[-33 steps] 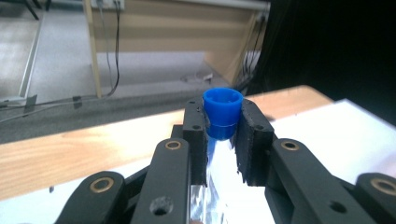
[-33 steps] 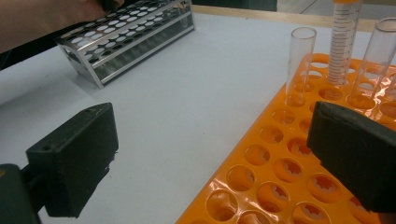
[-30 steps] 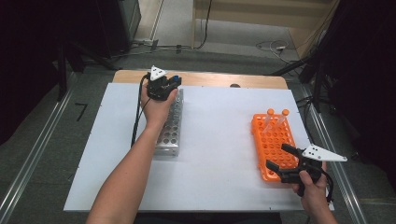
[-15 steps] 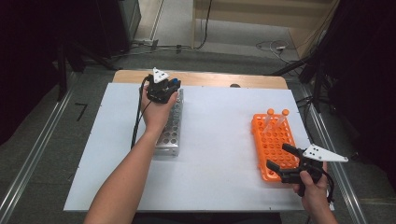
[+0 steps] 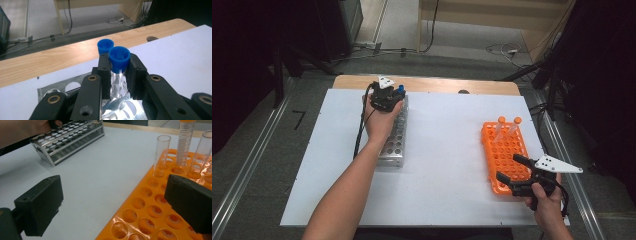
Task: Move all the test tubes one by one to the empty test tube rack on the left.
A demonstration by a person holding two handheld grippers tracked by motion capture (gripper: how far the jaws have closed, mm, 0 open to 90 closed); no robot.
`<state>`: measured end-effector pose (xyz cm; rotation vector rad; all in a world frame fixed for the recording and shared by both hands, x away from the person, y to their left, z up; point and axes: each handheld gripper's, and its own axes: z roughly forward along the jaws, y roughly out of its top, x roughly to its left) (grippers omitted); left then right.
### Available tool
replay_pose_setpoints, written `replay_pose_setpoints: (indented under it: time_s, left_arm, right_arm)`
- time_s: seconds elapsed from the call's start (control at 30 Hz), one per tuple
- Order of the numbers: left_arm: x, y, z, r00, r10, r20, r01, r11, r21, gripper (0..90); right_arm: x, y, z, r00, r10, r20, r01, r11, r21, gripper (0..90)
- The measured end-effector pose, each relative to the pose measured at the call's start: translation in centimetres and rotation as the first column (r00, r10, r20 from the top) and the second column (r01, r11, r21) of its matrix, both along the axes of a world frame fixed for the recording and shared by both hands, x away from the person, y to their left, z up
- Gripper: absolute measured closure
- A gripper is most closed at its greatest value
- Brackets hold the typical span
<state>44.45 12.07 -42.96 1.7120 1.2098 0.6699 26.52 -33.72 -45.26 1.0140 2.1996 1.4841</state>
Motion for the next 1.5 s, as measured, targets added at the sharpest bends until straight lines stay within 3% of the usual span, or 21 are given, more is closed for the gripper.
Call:
replay_pose_setpoints:
  time_s: [0.27,0.47,0.63,0.87,1.03,1.5]
  left_arm:
    - [0.6,0.4,-0.1,0.9988,-0.009,-0.048,0.007,0.9991,-0.042,72.2]
    - [0.3,0.9,0.1,0.9982,-0.026,-0.054,0.022,0.997,-0.075,56.7]
    - [-0.7,1.1,0.7,0.9985,-0.05,-0.019,0.048,0.9928,-0.109,36.9]
    - [-3.0,0.9,1.7,0.9936,-0.107,0.036,0.111,0.9826,-0.149,12.1]
    - [-5.1,0.8,2.4,0.9861,-0.153,0.063,0.162,0.9748,-0.154,3.7]
    - [-12.0,0.4,3.6,0.9642,-0.224,0.142,0.249,0.9498,-0.19,0.0]
  right_arm:
    - [0.0,0.0,0.0,1.0,0.0,-0.002,0.0,1.0,-0.001,0.9]
    - [0.0,0.0,0.0,1.0,-0.004,-0.002,0.004,1.0,-0.002,0.9]
    - [0.1,0.0,0.0,1.0,-0.008,-0.004,0.008,1.0,0.001,1.0]
    - [0.3,0.2,0.1,0.9999,-0.009,-0.005,0.009,1.0,0.003,1.1]
    - [0.4,0.3,0.2,0.9998,-0.022,0.001,0.022,0.9998,0.002,1.9]
    - [1.6,0.6,0.9,0.9985,-0.055,-0.002,0.055,0.9985,0.001,3.2]
